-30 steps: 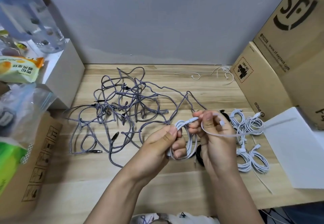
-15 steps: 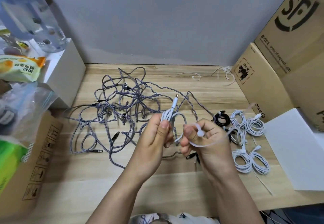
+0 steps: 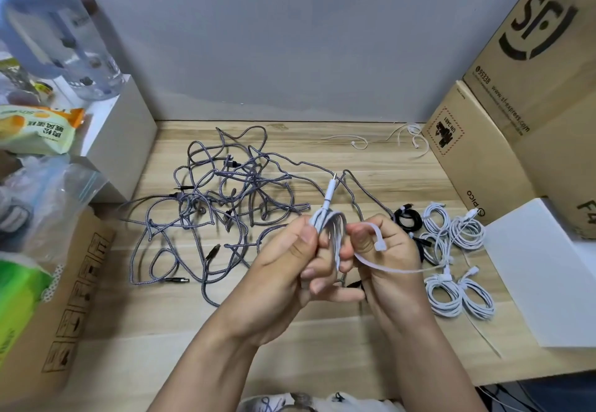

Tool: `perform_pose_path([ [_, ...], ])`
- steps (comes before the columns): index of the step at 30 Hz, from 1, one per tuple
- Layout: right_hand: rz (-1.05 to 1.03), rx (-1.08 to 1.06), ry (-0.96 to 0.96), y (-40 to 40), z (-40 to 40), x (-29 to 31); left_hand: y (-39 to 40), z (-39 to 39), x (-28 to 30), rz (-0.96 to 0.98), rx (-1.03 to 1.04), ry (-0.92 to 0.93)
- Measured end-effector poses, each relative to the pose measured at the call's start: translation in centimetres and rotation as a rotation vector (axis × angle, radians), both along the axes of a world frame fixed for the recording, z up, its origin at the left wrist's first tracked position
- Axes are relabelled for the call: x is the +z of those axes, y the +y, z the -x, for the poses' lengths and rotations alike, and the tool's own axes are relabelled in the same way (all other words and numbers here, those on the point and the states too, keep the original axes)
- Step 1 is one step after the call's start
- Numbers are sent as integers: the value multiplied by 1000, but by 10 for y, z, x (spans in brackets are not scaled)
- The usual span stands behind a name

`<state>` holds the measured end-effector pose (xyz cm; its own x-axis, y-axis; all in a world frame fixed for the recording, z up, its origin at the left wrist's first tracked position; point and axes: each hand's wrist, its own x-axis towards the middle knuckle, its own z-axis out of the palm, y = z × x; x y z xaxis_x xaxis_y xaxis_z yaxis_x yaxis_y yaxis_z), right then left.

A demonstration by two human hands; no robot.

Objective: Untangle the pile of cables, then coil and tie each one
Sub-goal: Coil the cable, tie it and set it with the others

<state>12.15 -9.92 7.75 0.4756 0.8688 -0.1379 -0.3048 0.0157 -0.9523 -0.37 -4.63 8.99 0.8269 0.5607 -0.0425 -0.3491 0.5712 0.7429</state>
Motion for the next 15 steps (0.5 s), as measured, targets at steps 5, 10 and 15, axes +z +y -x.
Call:
perform_pose_path([
  [5,8,62,-14,1,3,7,3,1,3,99,117,92],
  [10,-21,81,-1,0,6,13,7,8,-1,-251,131,306],
  [15,-44,227,-32,-1,3,18,7,12,5,-568,48,327],
])
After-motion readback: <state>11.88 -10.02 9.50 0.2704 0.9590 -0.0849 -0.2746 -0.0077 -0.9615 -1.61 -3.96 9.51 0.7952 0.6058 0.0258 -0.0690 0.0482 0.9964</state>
